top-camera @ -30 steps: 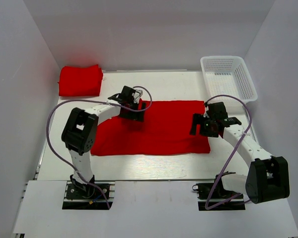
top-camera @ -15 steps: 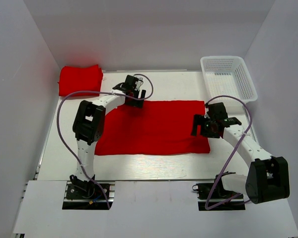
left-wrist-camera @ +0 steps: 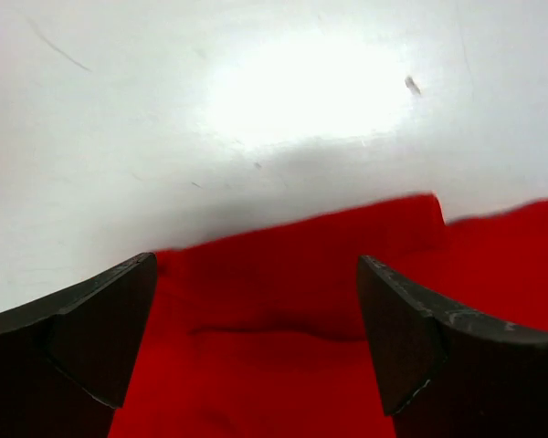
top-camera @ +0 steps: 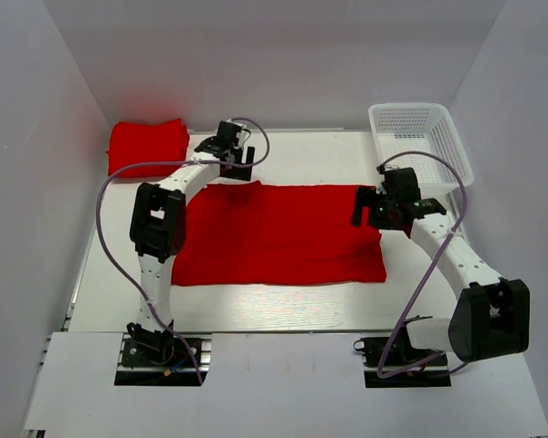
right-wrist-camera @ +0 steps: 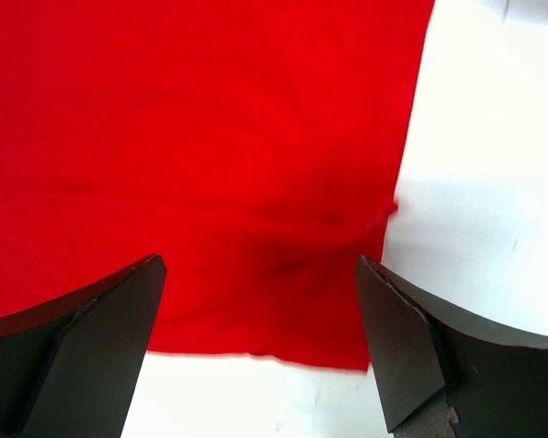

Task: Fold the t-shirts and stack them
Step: Fold the tshirt

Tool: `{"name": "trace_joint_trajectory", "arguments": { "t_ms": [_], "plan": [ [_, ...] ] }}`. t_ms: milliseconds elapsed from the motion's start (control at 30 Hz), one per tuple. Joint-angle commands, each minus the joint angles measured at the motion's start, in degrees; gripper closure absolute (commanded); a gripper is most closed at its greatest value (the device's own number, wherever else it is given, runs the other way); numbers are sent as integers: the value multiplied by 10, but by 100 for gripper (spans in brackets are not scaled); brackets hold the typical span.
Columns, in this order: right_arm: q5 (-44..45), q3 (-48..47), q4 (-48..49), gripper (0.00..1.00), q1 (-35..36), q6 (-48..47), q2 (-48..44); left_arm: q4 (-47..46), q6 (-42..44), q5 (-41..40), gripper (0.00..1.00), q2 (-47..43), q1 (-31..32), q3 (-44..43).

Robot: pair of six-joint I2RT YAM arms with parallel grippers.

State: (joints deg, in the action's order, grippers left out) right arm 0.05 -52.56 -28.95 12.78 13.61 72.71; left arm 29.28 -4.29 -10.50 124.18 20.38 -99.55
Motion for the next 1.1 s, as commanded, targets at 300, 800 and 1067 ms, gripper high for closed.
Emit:
{"name": "trace_joint_trajectory", "arguments": {
  "t_ms": [300, 800, 1067],
  "plan": [
    [22, -148, 49, 10, -1, -26, 112, 33, 49, -9, 0, 18, -41, -69],
    [35, -153, 48, 10, -2, -23, 138, 30, 31, -35, 31, 81, -41, -30],
    [29, -168, 55, 10, -1, -26, 160, 11, 30, -15, 75, 70, -41, -10]
  ]
}}
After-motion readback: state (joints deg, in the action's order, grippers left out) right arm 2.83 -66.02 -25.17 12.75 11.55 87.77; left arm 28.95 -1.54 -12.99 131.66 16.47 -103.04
